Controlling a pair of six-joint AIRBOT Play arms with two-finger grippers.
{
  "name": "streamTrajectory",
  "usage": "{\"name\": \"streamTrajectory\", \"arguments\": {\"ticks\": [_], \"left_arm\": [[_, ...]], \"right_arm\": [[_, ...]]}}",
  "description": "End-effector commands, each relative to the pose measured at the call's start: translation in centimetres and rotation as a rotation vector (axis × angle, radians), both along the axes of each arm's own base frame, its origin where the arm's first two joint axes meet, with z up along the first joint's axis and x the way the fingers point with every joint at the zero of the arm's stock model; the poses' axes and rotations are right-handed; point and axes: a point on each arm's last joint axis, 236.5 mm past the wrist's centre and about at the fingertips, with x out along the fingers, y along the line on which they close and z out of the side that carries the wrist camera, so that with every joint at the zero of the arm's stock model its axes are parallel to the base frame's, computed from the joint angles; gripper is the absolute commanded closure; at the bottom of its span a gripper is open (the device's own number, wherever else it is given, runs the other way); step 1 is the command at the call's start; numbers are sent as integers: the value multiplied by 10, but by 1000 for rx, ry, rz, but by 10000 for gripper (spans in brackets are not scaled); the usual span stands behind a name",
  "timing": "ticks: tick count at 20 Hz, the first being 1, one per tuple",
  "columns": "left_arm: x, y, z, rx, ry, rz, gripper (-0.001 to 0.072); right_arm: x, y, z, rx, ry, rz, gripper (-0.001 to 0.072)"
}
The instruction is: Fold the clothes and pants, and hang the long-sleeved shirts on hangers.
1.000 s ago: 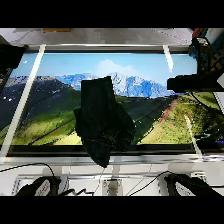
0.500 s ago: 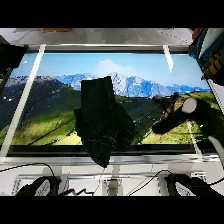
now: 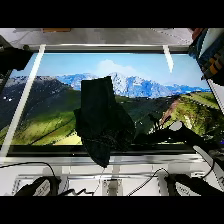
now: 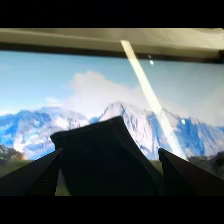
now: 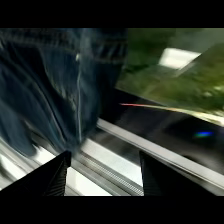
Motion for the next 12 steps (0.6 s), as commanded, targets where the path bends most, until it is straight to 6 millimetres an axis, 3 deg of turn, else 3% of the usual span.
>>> {"name": "streamTrajectory", "arguments": {"ticks": [1,5,8,12], "left_arm": [[-1,-7,-24,-3,87,-53,11],[3,-7,-36,-10,124,-65,11],[6,-6,-40,-13,134,-65,11],[4,9,-60,83,185,-34,44]], "right_arm": [[0,14,-13,63,108,-102,221],[-17,39,-23,48,128,-25,223],[-12,56,-20,31,59,28,254],[33,72,10,54,-85,49,665]]}}
